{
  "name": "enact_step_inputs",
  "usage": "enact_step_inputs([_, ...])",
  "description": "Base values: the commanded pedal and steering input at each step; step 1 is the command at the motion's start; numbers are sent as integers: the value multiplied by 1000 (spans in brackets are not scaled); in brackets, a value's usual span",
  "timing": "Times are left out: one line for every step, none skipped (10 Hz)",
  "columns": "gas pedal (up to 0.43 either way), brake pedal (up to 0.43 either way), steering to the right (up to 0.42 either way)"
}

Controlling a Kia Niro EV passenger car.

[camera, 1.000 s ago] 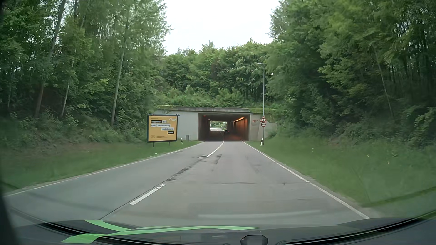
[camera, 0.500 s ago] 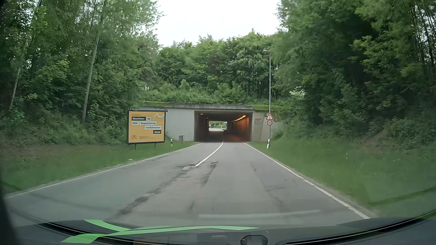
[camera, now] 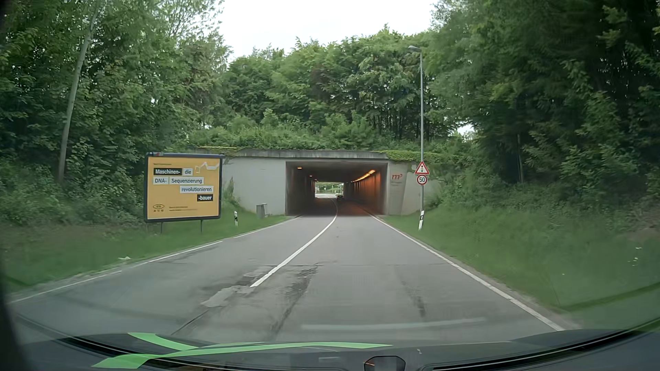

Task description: Follow the waypoints while adhering to traffic rules and regulations

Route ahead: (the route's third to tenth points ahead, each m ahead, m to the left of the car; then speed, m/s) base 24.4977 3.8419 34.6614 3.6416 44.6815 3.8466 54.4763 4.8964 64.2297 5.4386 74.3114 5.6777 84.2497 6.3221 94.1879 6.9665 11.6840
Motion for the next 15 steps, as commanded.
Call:
enact_step_inputs([39, 0, -1])
enact_step_inputs([39, 0, -1])
enact_step_inputs([39, 0, -1])
enact_step_inputs([39, 0, -1])
enact_step_inputs([39, 0, -1])
enact_step_inputs([39, 0, -1])
enact_step_inputs([39, 0, -2])
enact_step_inputs([39, 0, -2])
enact_step_inputs([47, 0, -1])
enact_step_inputs([47, 0, -2])
enact_step_inputs([47, 0, -2])
enact_step_inputs([47, 0, -2])
enact_step_inputs([47, 0, -1])
enact_step_inputs([47, 0, -2])
enact_step_inputs([47, 0, -2])
